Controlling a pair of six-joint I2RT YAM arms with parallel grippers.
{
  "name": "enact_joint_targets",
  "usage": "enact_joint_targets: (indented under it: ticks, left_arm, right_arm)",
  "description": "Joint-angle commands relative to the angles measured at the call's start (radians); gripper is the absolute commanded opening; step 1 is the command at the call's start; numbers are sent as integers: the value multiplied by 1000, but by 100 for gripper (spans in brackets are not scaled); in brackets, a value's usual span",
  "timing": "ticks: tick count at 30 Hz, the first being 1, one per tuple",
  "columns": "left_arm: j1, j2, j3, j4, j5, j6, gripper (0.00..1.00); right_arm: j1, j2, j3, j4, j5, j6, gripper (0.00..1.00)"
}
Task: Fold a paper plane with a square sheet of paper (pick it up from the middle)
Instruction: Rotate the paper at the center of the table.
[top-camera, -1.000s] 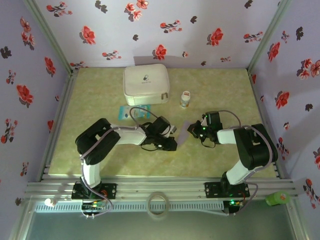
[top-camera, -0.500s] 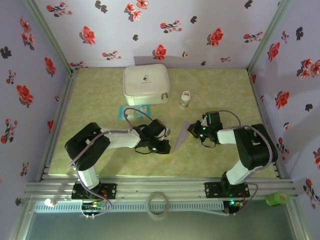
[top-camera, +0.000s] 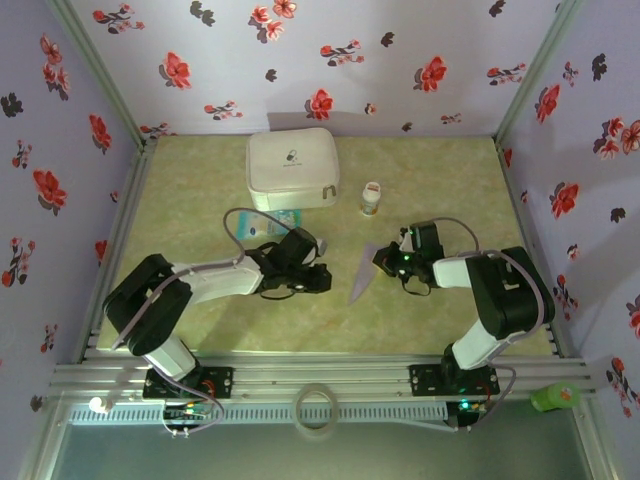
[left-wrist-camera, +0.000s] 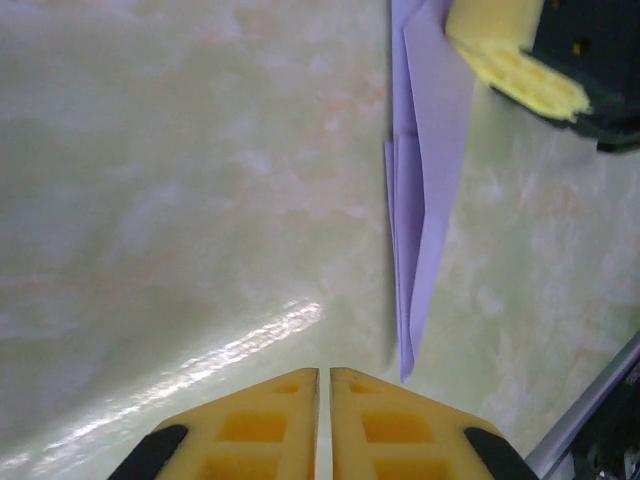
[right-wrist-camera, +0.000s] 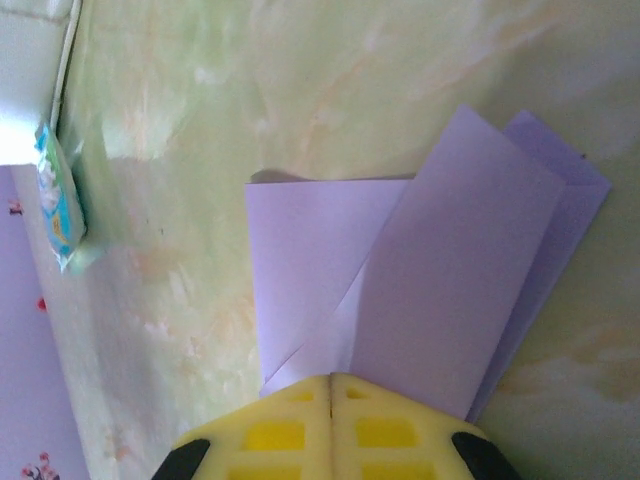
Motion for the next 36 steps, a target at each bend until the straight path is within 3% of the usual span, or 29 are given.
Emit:
enact_joint_targets:
  ticks: [1, 8, 12, 19, 27, 36]
  left_arm:
    - [26, -42, -36, 28, -28, -42, 13]
    - [52, -49, -69, 54, -19, -89, 15]
    - [53, -39, -66, 53, -11, -95, 17]
    - [54, 8, -51, 95, 68, -127, 21]
    - [42, 70, -35, 122, 146, -184, 23]
    - [6, 141, -10, 151, 183, -217, 23]
  right_arm:
    - [77, 37, 13, -136, -47, -65, 6]
    - [208, 72, 126, -290, -24, -170, 6]
    - [237, 57, 154, -287, -28, -166, 7]
    - [229, -130, 153, -292, 23, -127, 14]
    - [138, -327, 29, -322, 122, -56, 17]
    - [129, -404, -59, -337, 138, -30, 18]
